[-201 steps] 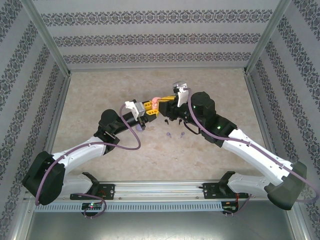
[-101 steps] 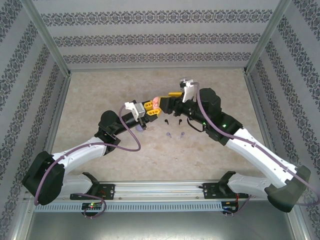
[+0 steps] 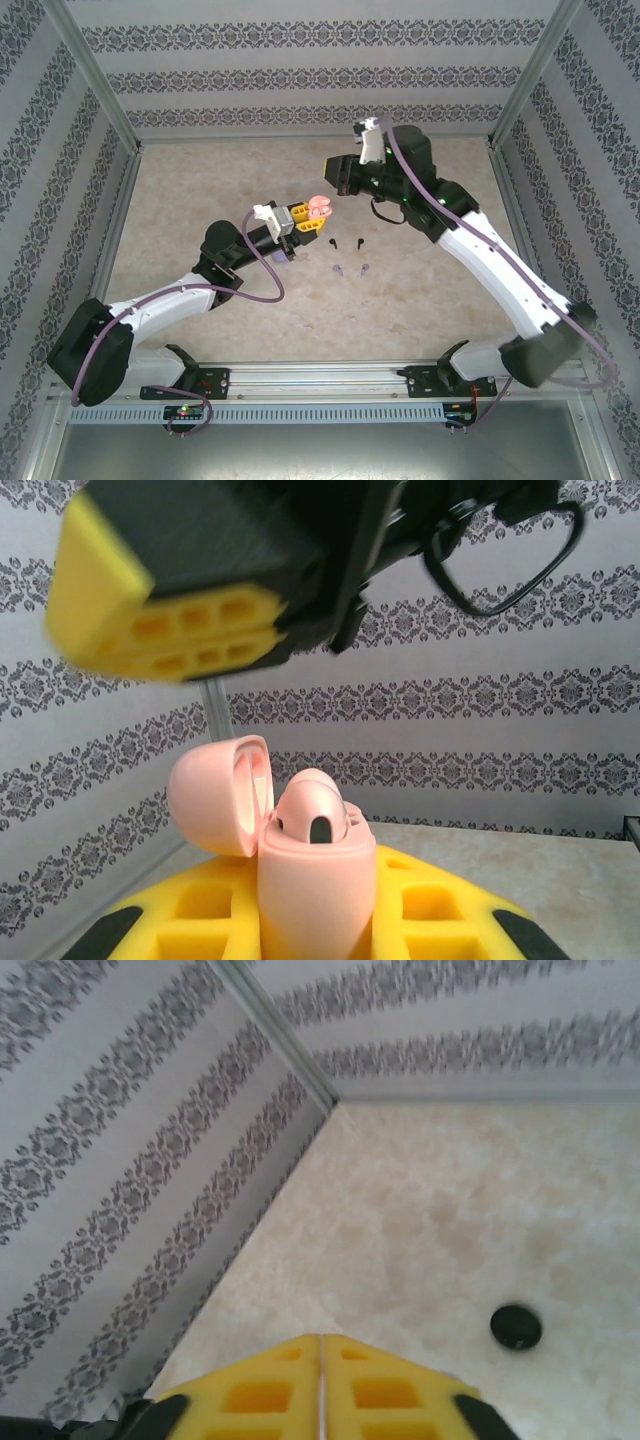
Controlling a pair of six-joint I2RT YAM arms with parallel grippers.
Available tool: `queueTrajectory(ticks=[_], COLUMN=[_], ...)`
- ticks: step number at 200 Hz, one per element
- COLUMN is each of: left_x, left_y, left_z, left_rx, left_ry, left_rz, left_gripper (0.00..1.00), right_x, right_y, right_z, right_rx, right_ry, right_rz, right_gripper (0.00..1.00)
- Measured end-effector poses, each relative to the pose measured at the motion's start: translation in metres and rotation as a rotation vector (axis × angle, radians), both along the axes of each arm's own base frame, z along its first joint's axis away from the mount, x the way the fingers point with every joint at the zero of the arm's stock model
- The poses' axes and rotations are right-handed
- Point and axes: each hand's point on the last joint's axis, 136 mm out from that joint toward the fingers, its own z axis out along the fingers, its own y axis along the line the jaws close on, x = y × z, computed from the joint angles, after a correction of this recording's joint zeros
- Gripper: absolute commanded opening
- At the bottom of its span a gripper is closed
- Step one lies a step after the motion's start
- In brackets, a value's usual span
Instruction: Insert wireless bluetooth earbuds into charging case
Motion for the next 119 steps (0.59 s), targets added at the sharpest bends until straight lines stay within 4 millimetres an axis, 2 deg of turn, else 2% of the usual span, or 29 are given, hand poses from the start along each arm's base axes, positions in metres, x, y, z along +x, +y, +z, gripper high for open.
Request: queueTrajectory(ticks=[18, 32, 57, 91, 107, 119], left_x=[0.002, 0.004, 0.007, 0.010, 0.010, 0.015], left_y=[-0.001, -0.002, -0.004, -0.007, -0.010, -0.010], left_z=[-0.003, -0.004, -0.007, -0.015, -0.018, -0.019], left_rx=[0.005, 0.007, 0.013, 0.024, 0.030, 0.030], left_ry=[0.007, 0.011, 0.020, 0.041, 0.052, 0.063], left_rz=[0.001, 0.001, 0.002, 0.012, 0.007, 0.021], left_gripper=[0.00, 0.00, 0.00, 0.00, 0.00, 0.00], right_x=[0.002, -0.004, -0.020, -0.050, -0.054, -0.053], right_y=[0.010, 0.012, 0.010, -0.008, -0.017, -0.027], right_z=[-0.020, -0.032, -0.035, -0.039, -0.041, -0.043], right_rx=[-0.030, -0.048, -0.050, -0.041, -0.036, -0.033], right_ry=[0.076, 0.123, 0.139, 0.135, 0.135, 0.142], right_rz=[0.040, 0.064, 0.090, 0.093, 0.073, 0.038], right_gripper=[0.00, 0.00, 0.00, 0.00, 0.00, 0.04])
